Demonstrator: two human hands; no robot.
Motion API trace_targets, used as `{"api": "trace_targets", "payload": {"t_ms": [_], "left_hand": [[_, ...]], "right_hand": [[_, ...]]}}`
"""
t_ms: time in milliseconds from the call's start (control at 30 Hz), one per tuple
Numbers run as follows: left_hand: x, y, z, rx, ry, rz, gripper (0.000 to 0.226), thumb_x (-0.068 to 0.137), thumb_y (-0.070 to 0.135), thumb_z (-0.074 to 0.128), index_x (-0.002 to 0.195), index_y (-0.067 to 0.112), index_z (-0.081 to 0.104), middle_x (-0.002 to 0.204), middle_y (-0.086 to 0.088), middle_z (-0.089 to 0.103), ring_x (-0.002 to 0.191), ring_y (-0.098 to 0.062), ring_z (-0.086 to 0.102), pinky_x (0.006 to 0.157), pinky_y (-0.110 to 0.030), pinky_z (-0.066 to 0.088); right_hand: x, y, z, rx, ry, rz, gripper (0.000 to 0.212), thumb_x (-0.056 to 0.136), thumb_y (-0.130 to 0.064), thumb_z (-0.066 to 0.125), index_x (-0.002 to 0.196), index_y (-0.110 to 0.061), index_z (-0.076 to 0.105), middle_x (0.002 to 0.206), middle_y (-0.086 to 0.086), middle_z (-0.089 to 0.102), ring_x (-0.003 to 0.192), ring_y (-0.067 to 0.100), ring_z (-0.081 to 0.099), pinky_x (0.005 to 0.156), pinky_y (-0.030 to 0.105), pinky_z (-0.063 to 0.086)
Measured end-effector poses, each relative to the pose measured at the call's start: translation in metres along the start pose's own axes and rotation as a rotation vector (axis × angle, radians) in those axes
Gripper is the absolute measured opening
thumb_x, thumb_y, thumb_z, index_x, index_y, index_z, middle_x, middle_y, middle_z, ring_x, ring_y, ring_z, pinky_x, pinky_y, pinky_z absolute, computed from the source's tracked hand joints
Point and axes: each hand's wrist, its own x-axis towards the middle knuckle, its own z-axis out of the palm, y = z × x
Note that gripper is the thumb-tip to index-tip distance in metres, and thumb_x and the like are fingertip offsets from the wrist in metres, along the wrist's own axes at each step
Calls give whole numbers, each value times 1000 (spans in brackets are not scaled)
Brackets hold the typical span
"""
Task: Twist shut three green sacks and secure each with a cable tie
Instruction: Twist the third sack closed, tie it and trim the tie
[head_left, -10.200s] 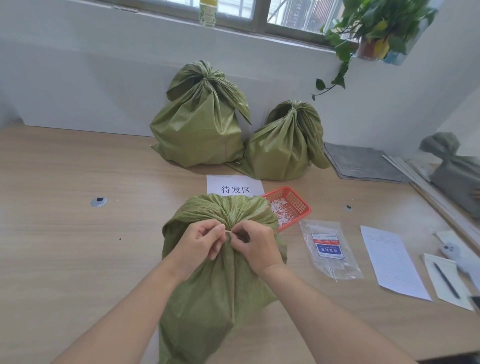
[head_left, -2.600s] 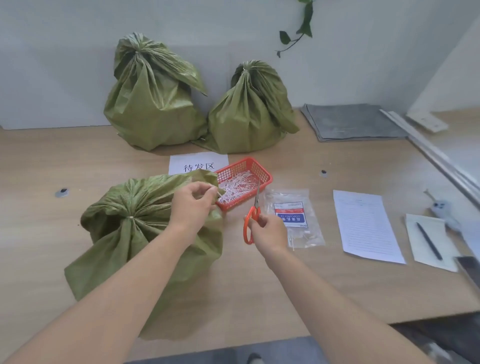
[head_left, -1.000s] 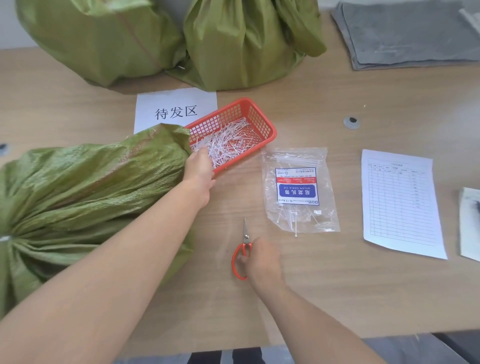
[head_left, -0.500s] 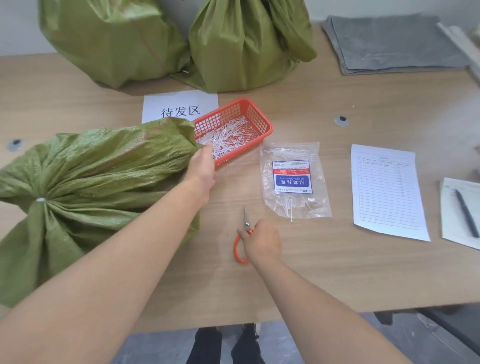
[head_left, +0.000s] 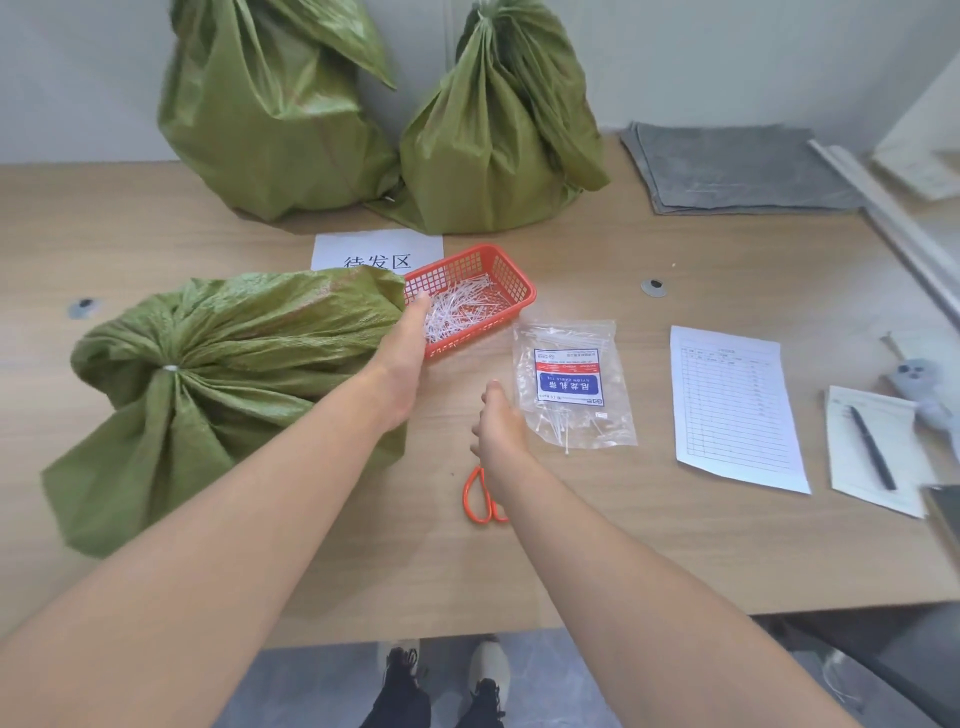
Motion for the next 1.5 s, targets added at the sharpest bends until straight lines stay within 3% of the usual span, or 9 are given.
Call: {"api": "trace_targets", "payload": {"t_ms": [167,300,533,700,933,1133,1300,1400,1500], "left_hand": [[-39,24,-26,33,62,37,44,110,51,26,79,31,51,68,7,60,60,-5,54,64,-22,34],[-51,31,-65,-34,61,43,50,106,60,27,125,28,61,113,1,61,108,-21,56,94,-28,37],[-78,44,-147,-50,64,74,66,104,65,23,157,28,38,158,-10,40,148,-29,34,120,-43,23],[-95,41,-213,-76,77,92,64,104,65,25,151,28,46,150,-17,48,139,-32,44,115,-43,31],[-105,15,-297,-80,103,35,52,103,65,28,117,27,61,134,-15,53,123,-30,46,113,-44,33],[-95,6,-314,-98,91,-29,59,101,68,30,117,22,63,127,-15,57,124,-33,49,114,-50,38],[-74,2,-305,-136,74,-109,63,98,70,36,116,15,61,127,-16,58,112,-33,57,97,-46,46],[-62,-3,-294,-168,51,-161,67,100,68,37,127,10,55,123,-15,58,111,-31,61,92,-45,49],[-52,-5,-288,-171,69,-159,69,101,67,35,100,4,63,97,-11,68,87,-25,66,75,-38,53]], "right_hand": [[-37,-26,22,-14,-68,-102,51,103,-56,40,127,-19,66,126,3,65,120,27,61,111,48,46],[-68,-44,47,29,-147,-156,37,106,-43,40,90,-23,65,90,-5,66,79,14,61,70,28,50],[-119,-51,109,-46,-143,-269,49,86,-63,35,93,-27,68,107,2,70,108,28,65,105,53,50],[-120,-32,154,-125,-51,-300,62,78,-82,30,87,-35,70,113,-2,72,115,30,65,104,55,50],[-202,-30,195,-266,-12,-310,53,106,-55,30,105,-24,73,126,1,69,117,28,63,108,50,48],[-202,-25,206,-408,-6,-298,54,109,-50,30,110,-12,68,100,3,62,85,21,58,91,39,48],[-177,-27,221,-475,-70,-229,58,102,-51,35,135,-12,62,118,4,61,109,27,59,105,52,51],[-170,-26,223,-498,-159,-201,47,98,-40,39,124,-11,66,108,4,66,106,28,63,104,52,52],[-159,-27,226,-468,-234,-222,46,96,-27,43,124,4,63,123,22,67,91,26,63,100,49,55]]}}
